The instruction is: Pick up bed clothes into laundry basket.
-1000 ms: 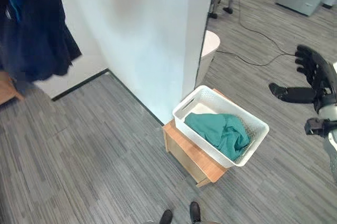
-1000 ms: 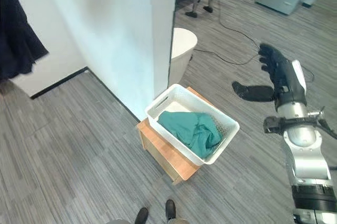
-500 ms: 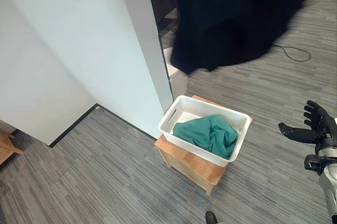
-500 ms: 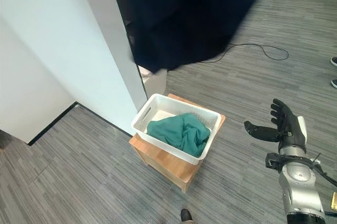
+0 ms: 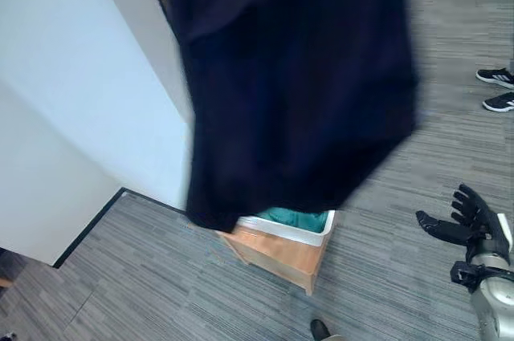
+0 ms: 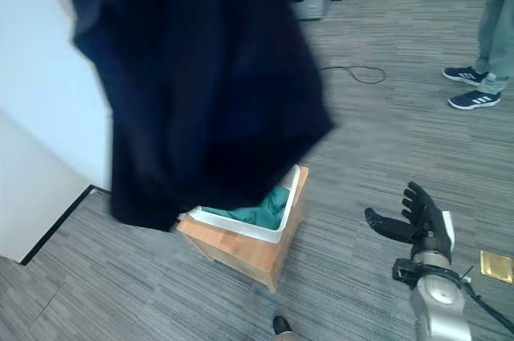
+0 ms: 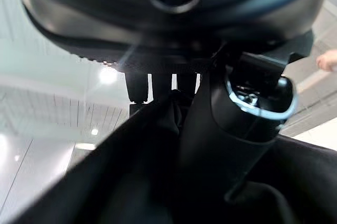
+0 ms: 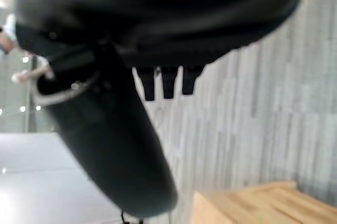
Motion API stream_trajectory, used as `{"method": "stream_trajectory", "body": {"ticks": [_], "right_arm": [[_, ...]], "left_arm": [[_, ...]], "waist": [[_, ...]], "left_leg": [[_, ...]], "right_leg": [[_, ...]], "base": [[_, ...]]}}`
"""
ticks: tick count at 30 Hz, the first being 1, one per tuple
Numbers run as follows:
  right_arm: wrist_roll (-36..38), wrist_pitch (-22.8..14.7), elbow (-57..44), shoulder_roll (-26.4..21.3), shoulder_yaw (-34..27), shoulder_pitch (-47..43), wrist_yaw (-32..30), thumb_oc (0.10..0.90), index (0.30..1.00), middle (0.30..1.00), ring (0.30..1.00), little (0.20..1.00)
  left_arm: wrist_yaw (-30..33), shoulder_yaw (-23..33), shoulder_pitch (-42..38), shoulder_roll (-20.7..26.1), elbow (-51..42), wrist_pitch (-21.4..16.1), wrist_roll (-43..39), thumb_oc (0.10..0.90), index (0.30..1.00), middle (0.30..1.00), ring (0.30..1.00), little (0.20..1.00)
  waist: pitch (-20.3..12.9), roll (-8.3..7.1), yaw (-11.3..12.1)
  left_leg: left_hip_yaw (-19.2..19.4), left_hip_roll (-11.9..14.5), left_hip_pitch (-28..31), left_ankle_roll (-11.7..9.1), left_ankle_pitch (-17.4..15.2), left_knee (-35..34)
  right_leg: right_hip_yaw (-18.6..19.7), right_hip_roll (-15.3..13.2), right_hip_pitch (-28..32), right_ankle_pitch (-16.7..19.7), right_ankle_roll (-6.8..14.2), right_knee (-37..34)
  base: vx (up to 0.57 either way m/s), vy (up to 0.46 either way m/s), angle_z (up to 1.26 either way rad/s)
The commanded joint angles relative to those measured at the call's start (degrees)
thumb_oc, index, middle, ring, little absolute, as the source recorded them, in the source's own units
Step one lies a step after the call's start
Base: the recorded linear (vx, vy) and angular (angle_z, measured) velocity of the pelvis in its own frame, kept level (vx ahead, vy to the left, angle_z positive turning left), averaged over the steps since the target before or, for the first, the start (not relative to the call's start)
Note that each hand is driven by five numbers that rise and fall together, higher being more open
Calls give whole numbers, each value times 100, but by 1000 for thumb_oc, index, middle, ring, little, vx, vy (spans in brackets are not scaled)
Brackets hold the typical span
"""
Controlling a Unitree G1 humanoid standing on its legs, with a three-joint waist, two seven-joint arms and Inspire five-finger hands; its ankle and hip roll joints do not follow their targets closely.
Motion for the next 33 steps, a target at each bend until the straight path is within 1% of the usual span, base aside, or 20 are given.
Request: {"method": "stream_trajectory", "body": {"ticks": [1,7,10,11,12,14,15,16,17,18,20,21,22,25,26,30,33], "right_arm": [[136,-705,-1204,-48,-64,-171,104,800,900,900,900,900],[92,-629,-1285,101,195,-144,193,800,900,900,900,900],[93,-583,-1318,133,273,-131,242,800,900,900,900,900],[83,-552,-1350,171,274,-101,276,800,900,900,900,900],[82,-550,-1355,160,273,-91,276,800,900,900,900,900],[62,-537,-1386,183,249,-42,293,800,900,900,900,900],[53,-526,-1413,197,237,-6,297,800,900,900,900,900],[53,-526,-1418,189,233,2,298,800,900,900,900,900],[41,-523,-1448,215,227,27,316,800,900,900,900,900],[40,-523,-1453,207,226,33,316,800,900,900,900,900],[35,-505,-1470,227,232,49,336,800,900,900,900,900],[55,-507,-1483,242,259,29,343,800,900,900,900,900],[58,-505,-1476,224,283,24,337,800,900,900,900,900],[82,-462,-1487,177,406,-104,363,800,900,900,900,900],[83,-463,-1484,167,409,-103,364,800,900,900,900,900],[99,-405,-1496,159,612,-207,399,800,900,900,900,900],[83,-366,-1555,105,727,-322,435,800,900,900,900,900]], "left_arm": [[169,487,492,-143,1112,305,-127,400,300,300,300,300],[161,1451,1796,-520,919,375,-42,400,300,300,300,300],[150,1791,2323,-726,806,431,18,400,300,300,300,300],[112,1965,2618,-851,716,462,59,400,300,300,300,300],[116,1993,2650,-850,700,466,68,400,300,300,300,300],[119,2183,2941,-969,667,491,114,400,300,300,300,300],[97,2290,3152,-1080,691,540,201,400,300,300,300,300],[101,2313,3177,-1082,679,541,212,400,300,300,300,300],[77,2431,3404,-1187,694,576,243,400,300,300,300,300],[79,2455,3430,-1185,682,577,251,400,300,300,300,300],[57,2595,3684,-1292,708,630,299,400,300,300,300,300],[37,2738,3942,-1427,723,677,320,400,300,300,300,300],[25,2824,4125,-1526,750,714,346,400,300,300,300,300],[-94,2827,4454,-1781,807,856,466,400,300,300,300,300],[-92,2844,4473,-1781,796,861,472,400,300,300,300,300],[-161,2888,4838,-2370,978,1017,697,400,300,300,300,300],[-193,2981,5092,-2717,1046,1085,818,400,300,300,300,300]], "waist": [[-412,-556,55],[-293,-665,-19],[-239,-757,-48],[-195,-824,-73],[-202,-814,-72],[-177,-859,-87],[-143,-904,-116],[-133,-904,-116],[-105,-937,-139],[-98,-937,-141],[-67,-963,-164],[-16,-1005,-184],[-3,-1009,-195],[91,-1087,-229],[86,-1079,-225],[194,-1162,-247],[280,-1215,-274]], "left_leg": [[-242,204,3,-202,42,-79],[-217,218,-50,-169,27,-79],[-166,224,-75,-156,9,-79],[-136,234,-96,-152,4,-79],[-134,234,-95,-151,4,-79],[-129,242,-104,-144,-6,-79],[-113,253,-83,-123,-82,-79],[-115,249,-102,-137,-26,-79],[-97,255,-82,-120,-96,-79],[-99,250,-105,-134,-39,-79],[-82,263,-71,-115,-118,-79],[-57,267,-87,-111,-124,-79],[-41,265,-89,-109,-127,-79],[-9,281,-134,-95,-121,-79],[-1,282,-135,-95,-122,-79],[16,291,-201,-91,-94,-79],[18,293,-242,-90,-81,-79]], "right_leg": [[-32,-244,555,-567,635,-142],[16,-218,487,-553,622,-159],[54,-198,445,-540,616,-162],[66,-188,417,-532,618,-168],[68,-188,418,-532,618,-169],[81,-183,400,-524,615,-171],[84,-173,423,-575,598,-188],[90,-175,399,-527,602,-175],[90,-165,423,-576,590,-194],[96,-168,395,-528,595,-183],[97,-151,423,-584,584,-196],[114,-143,397,-577,580,-198],[128,-140,388,-569,578,-197],[198,-105,311,-523,574,-193],[206,-104,307,-520,575,-193],[225,-82,242,-506,556,-202],[232,-68,193,-499,538,-205]], "base": [[0,0,0],[0,0,0],[-17,8,-7],[-17,14,-3],[0,0,0],[20,5,-2],[-3,4,-6],[18,16,-5],[-53,6,-3],[0,0,0],[4,13,-5],[-21,21,-6],[-36,15,-4],[-40,2,-4],[-28,-6,-7],[-24,1,-2],[-35,4,1]]}}
